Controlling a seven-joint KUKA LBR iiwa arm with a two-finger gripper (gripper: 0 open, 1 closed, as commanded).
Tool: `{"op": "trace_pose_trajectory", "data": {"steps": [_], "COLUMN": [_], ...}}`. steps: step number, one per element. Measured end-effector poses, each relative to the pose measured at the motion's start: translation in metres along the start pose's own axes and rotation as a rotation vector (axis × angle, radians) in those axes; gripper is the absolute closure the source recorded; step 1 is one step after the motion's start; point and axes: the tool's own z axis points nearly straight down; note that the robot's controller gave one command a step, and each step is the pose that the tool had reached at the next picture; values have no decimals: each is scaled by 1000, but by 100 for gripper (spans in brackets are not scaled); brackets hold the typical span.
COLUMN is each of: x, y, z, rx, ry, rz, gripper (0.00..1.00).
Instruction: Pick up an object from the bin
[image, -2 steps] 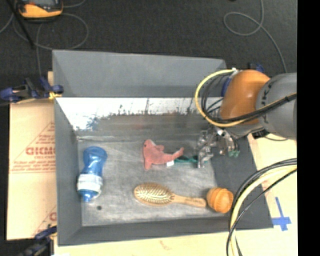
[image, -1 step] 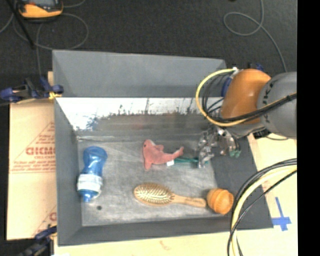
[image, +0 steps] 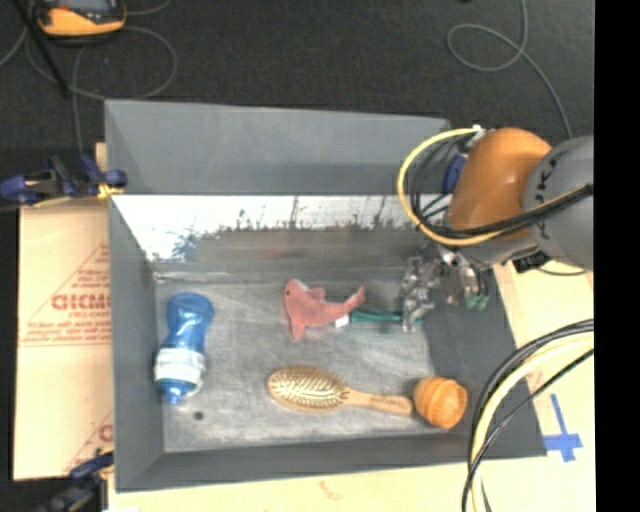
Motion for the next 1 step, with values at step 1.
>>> {"op": "trace_pose_trajectory", "data": {"steps": [1], "x": [-2], "y": [-1], "z": [-18], "rx": [2], "ry": [-8], "rz": [0], "gripper": [100]}}
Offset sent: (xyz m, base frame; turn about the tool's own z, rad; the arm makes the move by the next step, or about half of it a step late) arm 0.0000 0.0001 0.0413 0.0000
